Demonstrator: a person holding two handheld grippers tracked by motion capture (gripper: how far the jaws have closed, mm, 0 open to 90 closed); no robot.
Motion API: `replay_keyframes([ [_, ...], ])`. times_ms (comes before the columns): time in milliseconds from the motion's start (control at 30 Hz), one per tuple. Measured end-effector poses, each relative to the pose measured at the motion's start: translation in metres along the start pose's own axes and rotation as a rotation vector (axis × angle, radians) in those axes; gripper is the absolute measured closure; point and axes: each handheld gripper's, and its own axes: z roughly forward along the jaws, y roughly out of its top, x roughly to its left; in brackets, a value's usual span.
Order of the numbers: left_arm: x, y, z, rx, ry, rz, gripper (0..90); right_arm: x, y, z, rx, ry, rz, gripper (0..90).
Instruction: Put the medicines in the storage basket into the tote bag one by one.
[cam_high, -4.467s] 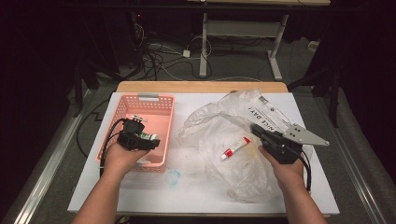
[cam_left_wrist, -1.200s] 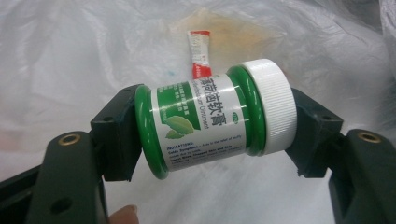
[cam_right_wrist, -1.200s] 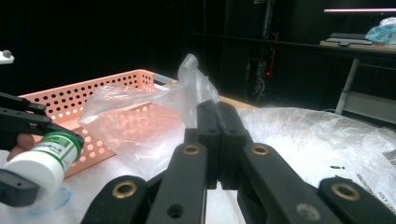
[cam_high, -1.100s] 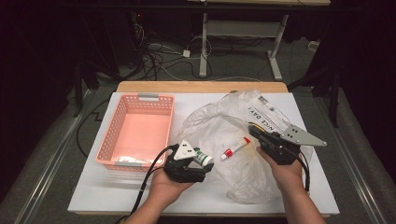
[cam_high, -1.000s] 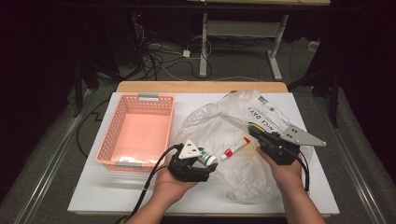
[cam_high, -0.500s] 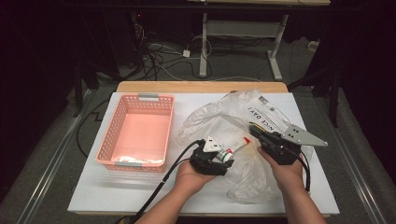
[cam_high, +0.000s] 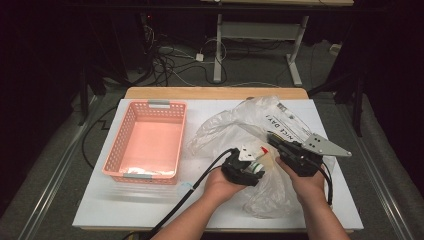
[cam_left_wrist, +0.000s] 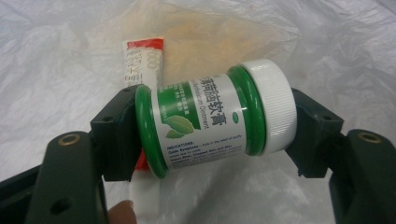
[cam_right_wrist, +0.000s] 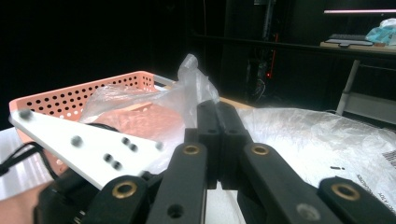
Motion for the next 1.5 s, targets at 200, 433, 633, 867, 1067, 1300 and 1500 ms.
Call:
replay_keyframes([
  [200,-0.001,0.008,0.017,0.002,-0.004,0.0,29.0,-0.001,0.0,0.0,-0.002,0.0,0.008,90.0],
  [433,-0.004,0.011,0.026,0.016,0.008,0.03,28.7,-0.001,-0.001,0.0,0.0,0.001,0.006,90.0],
  [633,-0.003,0.012,0.022,0.002,0.017,0.019,23.9,0.0,-0.001,0.0,0.004,0.003,0.01,90.0],
  [867,0.0,0.009,0.01,0.009,-0.006,-0.002,22.1,0.0,-0.002,0.002,0.007,0.004,0.013,90.0],
  [1067,0.006,-0.002,-0.004,0.002,-0.005,-0.018,22.3,0.0,-0.002,0.001,0.011,0.004,0.011,90.0],
  [1300,0.007,-0.023,-0.023,-0.034,-0.016,-0.04,22.4,0.0,-0.002,0.002,0.01,0.003,0.008,90.0],
  [1500,0.004,-0.036,-0.039,-0.046,-0.002,-0.043,21.9,0.0,-0.002,0.001,0.012,0.001,0.01,90.0],
])
